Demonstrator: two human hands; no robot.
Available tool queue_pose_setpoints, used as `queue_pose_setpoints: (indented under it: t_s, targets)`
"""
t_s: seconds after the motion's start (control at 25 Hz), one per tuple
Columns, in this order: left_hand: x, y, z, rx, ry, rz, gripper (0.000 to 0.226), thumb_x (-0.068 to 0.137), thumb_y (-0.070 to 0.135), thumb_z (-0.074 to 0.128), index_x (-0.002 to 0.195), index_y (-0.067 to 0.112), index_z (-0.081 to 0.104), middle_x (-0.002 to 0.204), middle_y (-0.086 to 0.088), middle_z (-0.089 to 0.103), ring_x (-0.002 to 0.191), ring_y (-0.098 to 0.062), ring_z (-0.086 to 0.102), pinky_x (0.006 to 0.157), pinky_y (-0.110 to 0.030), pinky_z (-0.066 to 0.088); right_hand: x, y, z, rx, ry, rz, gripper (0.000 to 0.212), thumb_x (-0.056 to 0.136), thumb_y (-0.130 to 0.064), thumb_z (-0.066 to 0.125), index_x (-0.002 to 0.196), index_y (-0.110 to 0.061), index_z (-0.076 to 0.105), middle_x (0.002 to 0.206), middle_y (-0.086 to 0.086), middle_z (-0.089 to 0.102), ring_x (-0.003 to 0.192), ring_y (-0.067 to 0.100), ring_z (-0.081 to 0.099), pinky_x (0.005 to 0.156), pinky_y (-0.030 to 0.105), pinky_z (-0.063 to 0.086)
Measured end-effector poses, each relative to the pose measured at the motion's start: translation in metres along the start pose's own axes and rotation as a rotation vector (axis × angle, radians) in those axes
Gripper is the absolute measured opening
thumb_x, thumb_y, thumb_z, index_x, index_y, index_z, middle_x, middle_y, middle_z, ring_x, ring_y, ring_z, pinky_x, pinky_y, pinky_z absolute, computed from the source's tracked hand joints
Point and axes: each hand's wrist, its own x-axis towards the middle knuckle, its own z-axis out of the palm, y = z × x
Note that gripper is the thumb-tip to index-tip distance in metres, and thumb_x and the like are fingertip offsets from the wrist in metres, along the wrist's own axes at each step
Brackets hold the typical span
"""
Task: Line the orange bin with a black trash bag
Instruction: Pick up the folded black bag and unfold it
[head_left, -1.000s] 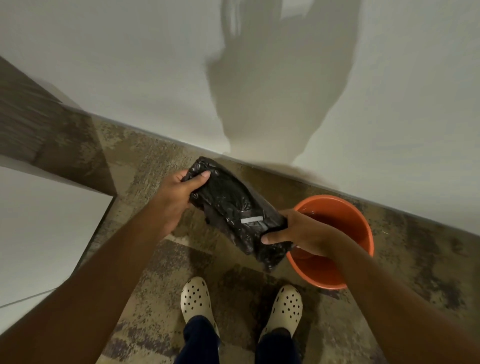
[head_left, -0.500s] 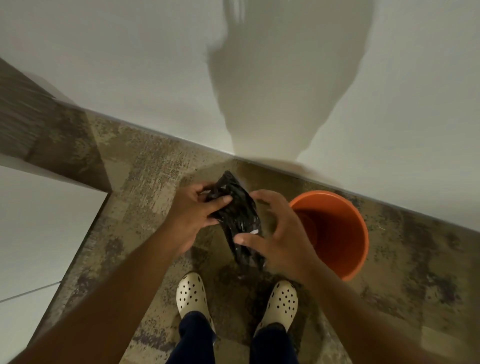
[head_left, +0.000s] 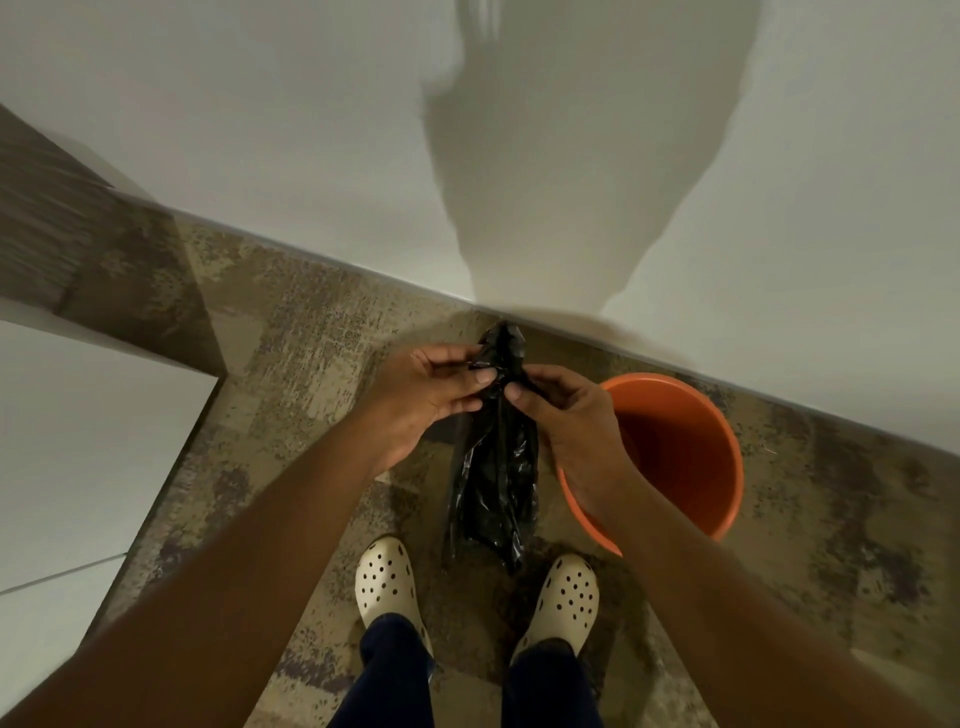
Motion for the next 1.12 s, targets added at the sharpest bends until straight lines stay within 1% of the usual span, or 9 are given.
queue_pose_setpoints:
  t_s: [0.16, 0.28, 0.36, 0.44, 0.52, 0.76, 0.84, 0.92, 1.12]
  targets:
    - [0.002, -0.004, -0.006, -0.153, 0.093, -0.075, 0.023, 0.1, 0.012, 0.068, 0.119, 0.002, 0.075, 0.106, -0.012, 0.081, 0.102, -0.028, 0.076, 0.08, -0.038, 0.067, 0.002, -0.006, -0.012, 0.102, 0.076, 0.161, 0.029, 0.094, -0.022, 0.074, 0.118, -0.005, 0.074, 0.116, 0.023, 0.078, 0.112, 0.043, 0.075, 0.097, 0.056, 0.061]
    - [0.001, -0.01, -0.017, -0.247, -0.016, -0.217, 0.068, 0.102, 0.057, 0.054, 0.154, 0.014, 0.052, 0.141, -0.012, 0.066, 0.126, -0.033, 0.065, 0.095, -0.058, 0.061, 0.004, -0.013, -0.017, 0.141, 0.109, 0.255, 0.025, 0.105, -0.025, 0.062, 0.123, -0.01, 0.071, 0.117, 0.018, 0.08, 0.111, 0.036, 0.077, 0.093, 0.052, 0.063]
    - [-0.007, -0.017, -0.019, -0.129, -0.206, -0.292, 0.093, 0.084, 0.071, 0.063, 0.164, 0.033, 0.034, 0.168, -0.003, 0.043, 0.155, -0.039, 0.041, 0.115, -0.075, 0.038, 0.006, -0.015, -0.015, 0.153, 0.113, 0.29, 0.026, 0.106, -0.028, 0.059, 0.125, -0.013, 0.071, 0.117, 0.013, 0.081, 0.112, 0.033, 0.077, 0.095, 0.052, 0.062]
    - [-0.015, -0.029, -0.016, 0.039, -0.344, -0.323, 0.07, 0.083, 0.043, 0.081, 0.149, 0.041, 0.056, 0.157, 0.001, 0.059, 0.154, -0.028, 0.046, 0.123, -0.069, 0.031, 0.008, -0.018, -0.015, 0.184, 0.124, 0.311, 0.027, 0.107, -0.029, 0.059, 0.126, -0.014, 0.071, 0.12, 0.013, 0.08, 0.114, 0.034, 0.076, 0.099, 0.054, 0.06]
    - [-0.017, -0.04, -0.014, 0.104, -0.408, -0.332, 0.045, 0.085, 0.02, 0.083, 0.127, 0.034, 0.077, 0.139, -0.004, 0.075, 0.135, -0.023, 0.068, 0.12, -0.056, 0.044, 0.011, -0.022, -0.018, 0.216, 0.139, 0.321, 0.03, 0.107, -0.028, 0.058, 0.13, -0.012, 0.069, 0.126, 0.015, 0.078, 0.118, 0.035, 0.074, 0.102, 0.053, 0.059]
    - [-0.023, -0.044, 0.0, -0.147, -0.173, -0.302, 0.034, 0.099, 0.011, 0.07, 0.132, 0.003, 0.073, 0.131, -0.024, 0.075, 0.121, -0.041, 0.074, 0.097, -0.048, 0.064, -0.008, -0.013, -0.03, -0.247, 0.134, 0.083, 0.078, 0.095, -0.059, 0.067, 0.16, -0.035, 0.032, 0.16, 0.0, 0.046, 0.141, 0.022, 0.051, 0.115, 0.052, 0.046]
    - [-0.021, -0.041, 0.003, -0.105, -0.142, -0.256, 0.034, 0.101, 0.006, 0.066, 0.135, 0.002, 0.069, 0.129, -0.024, 0.076, 0.12, -0.04, 0.075, 0.093, -0.045, 0.064, -0.029, -0.01, -0.028, -0.304, -0.104, 0.049, 0.093, 0.08, -0.067, 0.077, 0.158, -0.05, 0.03, 0.158, -0.021, 0.044, 0.136, -0.002, 0.05, 0.105, 0.031, 0.052]
    - [-0.023, -0.034, 0.005, -0.01, -0.153, -0.218, 0.037, 0.097, -0.001, 0.069, 0.133, 0.005, 0.069, 0.125, -0.02, 0.078, 0.116, -0.037, 0.076, 0.089, -0.043, 0.065, -0.04, -0.002, -0.027, -0.415, -0.267, 0.012, 0.082, 0.076, -0.047, 0.091, 0.145, -0.05, 0.047, 0.133, -0.038, 0.059, 0.118, -0.018, 0.06, 0.089, 0.011, 0.056]
    - [-0.023, -0.025, -0.023, 0.183, -0.199, -0.229, 0.063, 0.083, -0.017, 0.074, 0.133, 0.021, 0.069, 0.123, -0.011, 0.081, 0.116, -0.031, 0.077, 0.096, -0.051, 0.064, -0.032, 0.008, -0.047, -0.381, -0.049, -0.014, 0.046, 0.086, -0.012, 0.086, 0.129, -0.019, 0.072, 0.123, 0.002, 0.077, 0.113, 0.018, 0.075, 0.098, 0.044, 0.063]
